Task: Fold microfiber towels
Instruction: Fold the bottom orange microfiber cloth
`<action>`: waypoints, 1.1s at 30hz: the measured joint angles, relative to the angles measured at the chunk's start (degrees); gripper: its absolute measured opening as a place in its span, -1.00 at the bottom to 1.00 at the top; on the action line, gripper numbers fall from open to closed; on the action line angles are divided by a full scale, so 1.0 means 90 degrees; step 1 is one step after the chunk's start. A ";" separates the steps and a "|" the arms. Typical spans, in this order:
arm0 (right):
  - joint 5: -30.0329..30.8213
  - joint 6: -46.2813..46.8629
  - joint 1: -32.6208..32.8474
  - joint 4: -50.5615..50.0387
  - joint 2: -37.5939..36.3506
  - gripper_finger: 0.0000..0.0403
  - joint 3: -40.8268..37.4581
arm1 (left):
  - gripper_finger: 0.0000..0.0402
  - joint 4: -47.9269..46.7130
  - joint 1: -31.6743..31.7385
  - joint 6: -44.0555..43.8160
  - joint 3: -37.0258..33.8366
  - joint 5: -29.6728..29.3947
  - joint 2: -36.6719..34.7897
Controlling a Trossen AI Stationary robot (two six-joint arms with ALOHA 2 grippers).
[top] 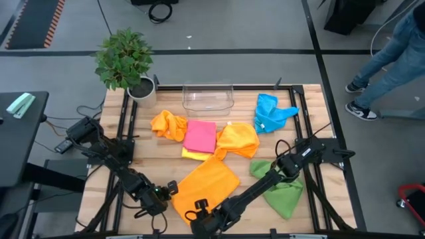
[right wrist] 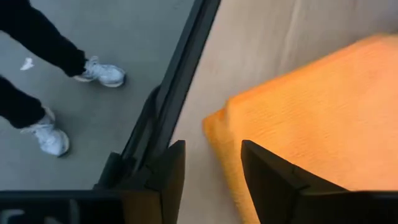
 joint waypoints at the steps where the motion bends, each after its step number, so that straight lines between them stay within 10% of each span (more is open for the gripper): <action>1: -0.0106 0.0055 -0.0017 0.0020 0.0006 -0.15 0.0001 | -0.94 0.0000 0.0000 -0.0001 0.0000 -0.0007 0.0000; 12: -0.0151 0.0469 -0.0107 -0.0423 0.0172 -0.18 -0.0015 | -0.94 0.0007 0.0000 -0.0323 0.0000 0.0007 0.0000; 22: 0.0401 0.0426 -0.0092 -0.0612 0.0174 -0.93 -0.0015 | -0.96 0.0010 -0.0002 -0.0359 0.0000 0.0005 0.0000; 33: 0.0231 0.1022 -0.0006 -0.0847 -0.0541 -0.98 -0.0032 | -0.98 -0.0019 0.0300 -0.0213 0.0331 -0.0323 -0.0775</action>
